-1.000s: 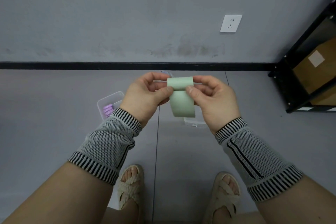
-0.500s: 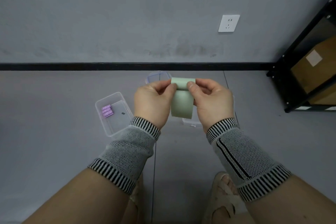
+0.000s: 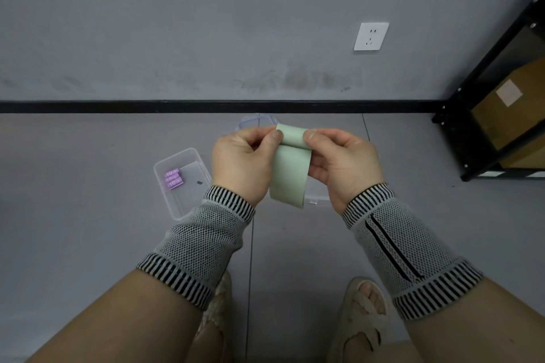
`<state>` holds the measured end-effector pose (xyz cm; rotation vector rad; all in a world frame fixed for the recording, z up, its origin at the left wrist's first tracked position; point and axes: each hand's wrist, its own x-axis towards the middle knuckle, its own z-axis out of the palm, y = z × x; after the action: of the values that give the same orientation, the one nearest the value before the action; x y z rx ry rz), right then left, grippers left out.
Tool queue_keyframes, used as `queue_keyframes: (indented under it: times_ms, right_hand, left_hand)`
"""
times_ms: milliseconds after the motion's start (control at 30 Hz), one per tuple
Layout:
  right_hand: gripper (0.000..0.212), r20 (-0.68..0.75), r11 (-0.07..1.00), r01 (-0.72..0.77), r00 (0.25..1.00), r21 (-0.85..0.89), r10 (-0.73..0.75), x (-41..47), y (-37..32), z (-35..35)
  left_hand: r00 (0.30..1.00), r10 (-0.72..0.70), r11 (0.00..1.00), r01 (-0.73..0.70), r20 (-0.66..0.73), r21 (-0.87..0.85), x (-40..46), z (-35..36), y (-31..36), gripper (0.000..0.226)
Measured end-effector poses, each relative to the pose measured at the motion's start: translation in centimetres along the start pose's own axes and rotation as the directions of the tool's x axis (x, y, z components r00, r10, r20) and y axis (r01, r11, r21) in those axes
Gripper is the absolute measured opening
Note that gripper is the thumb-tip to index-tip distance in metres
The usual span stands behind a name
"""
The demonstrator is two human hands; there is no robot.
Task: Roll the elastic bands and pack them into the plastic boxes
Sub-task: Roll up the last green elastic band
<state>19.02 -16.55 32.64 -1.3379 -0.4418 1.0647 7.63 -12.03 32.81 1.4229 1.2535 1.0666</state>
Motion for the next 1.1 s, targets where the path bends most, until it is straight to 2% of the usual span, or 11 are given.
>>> queue_keyframes:
  times_ms: [133,300,400,500,567,667,800,900,1000,1100]
  right_hand:
    - [0.013,0.010,1.000,0.015,1.000,0.014,-0.015,0.1,0.0,-0.2]
    - [0.013,0.054,0.997,0.076,0.996,-0.027,-0.075,0.1,-0.2,-0.2]
    - [0.015,0.051,0.983,0.148,0.988,-0.108,-0.144,0.3,-0.2,-0.4]
    - [0.019,0.057,0.970,0.195,0.980,-0.147,-0.189,0.3,-0.3,-0.5]
    - [0.022,0.071,0.963,0.220,0.975,-0.158,-0.211,0.2,-0.3,-0.5]
    - [0.024,0.112,0.954,0.243,0.968,-0.174,-0.226,0.3,-0.4,-0.8]
    - [0.020,0.191,0.978,0.158,0.973,-0.138,-0.130,0.4,-0.6,-1.2]
    - [0.010,0.216,0.961,0.134,0.973,-0.240,-0.081,0.5,-0.8,-1.4]
    - [0.009,0.173,0.965,0.138,0.980,-0.223,-0.100,0.5,-0.6,-1.3]
    - [0.010,0.114,0.982,0.147,0.984,-0.116,-0.133,0.5,-0.6,-1.2]
  left_hand:
    - [0.999,-0.041,0.998,0.042,0.021,-0.041,0.5,0.0,-0.1,0.007]
    - [0.994,-0.075,0.991,0.083,0.078,-0.106,0.5,0.0,-0.2,0.016]
    - [0.990,-0.075,0.985,0.092,0.121,-0.145,0.4,-0.1,0.0,0.022]
    - [0.976,-0.120,0.962,0.159,0.180,-0.223,0.3,-0.1,0.2,0.027]
    - [0.965,-0.163,0.950,0.210,0.206,-0.231,0.3,-0.3,0.3,0.023]
    - [0.958,-0.187,0.952,0.231,0.216,-0.199,0.6,-0.7,0.3,0.013]
    - [0.961,-0.120,0.977,0.159,0.250,-0.142,1.1,-1.4,0.2,0.021]
    - [0.961,-0.080,0.992,0.104,0.263,-0.076,1.0,-1.6,0.1,0.025]
    - [0.960,-0.104,0.990,0.126,0.260,-0.069,0.8,-1.5,-0.1,0.024]
    - [0.946,-0.118,0.991,0.092,0.302,0.100,0.8,-1.5,-0.2,0.035]
